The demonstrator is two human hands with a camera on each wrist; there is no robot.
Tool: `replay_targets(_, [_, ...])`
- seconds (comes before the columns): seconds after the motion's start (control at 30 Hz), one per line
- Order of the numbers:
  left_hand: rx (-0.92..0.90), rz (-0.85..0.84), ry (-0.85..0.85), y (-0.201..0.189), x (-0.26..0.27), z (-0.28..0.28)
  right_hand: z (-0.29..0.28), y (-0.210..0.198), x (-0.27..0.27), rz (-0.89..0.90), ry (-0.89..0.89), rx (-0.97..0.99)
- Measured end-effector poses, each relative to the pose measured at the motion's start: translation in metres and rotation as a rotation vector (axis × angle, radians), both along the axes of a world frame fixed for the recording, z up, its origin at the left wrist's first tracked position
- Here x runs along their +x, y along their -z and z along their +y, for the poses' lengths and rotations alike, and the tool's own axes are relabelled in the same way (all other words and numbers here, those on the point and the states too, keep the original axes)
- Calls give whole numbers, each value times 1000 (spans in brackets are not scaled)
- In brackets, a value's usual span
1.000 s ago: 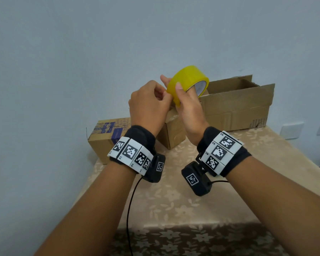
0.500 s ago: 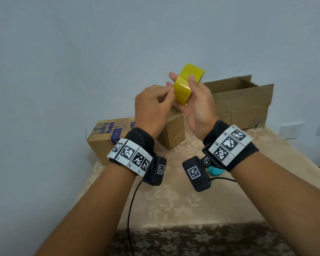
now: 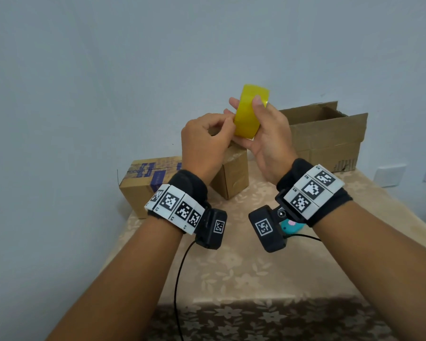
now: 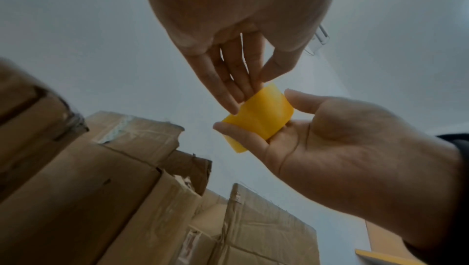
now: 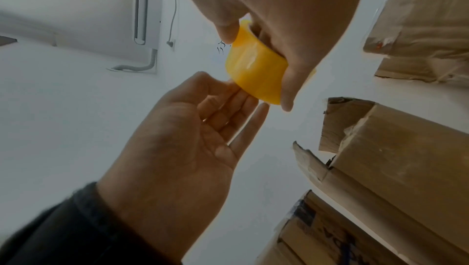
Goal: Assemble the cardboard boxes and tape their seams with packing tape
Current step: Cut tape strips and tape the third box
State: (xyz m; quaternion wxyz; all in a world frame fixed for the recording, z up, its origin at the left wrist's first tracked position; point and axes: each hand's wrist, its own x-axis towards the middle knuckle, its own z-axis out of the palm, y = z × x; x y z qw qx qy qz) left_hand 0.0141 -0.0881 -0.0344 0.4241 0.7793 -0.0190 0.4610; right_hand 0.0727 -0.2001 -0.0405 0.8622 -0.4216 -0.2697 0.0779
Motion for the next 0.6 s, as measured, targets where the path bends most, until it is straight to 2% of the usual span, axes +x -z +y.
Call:
replay_targets(0.13, [-115, 60, 132, -2, -5, -3, 0, -3, -1, 21, 197, 49])
replay_targets(0.33, [-380, 219, 315, -18, -12, -6, -3, -9, -2, -125, 261, -43])
replay_targets(0.5, [-500, 76, 296, -24, -14, -9, 6, -6, -5, -187, 235, -24])
replay_targets(0.6, [-597, 18, 288, -25, -14, -13, 9, -4, -2, -184, 156, 2])
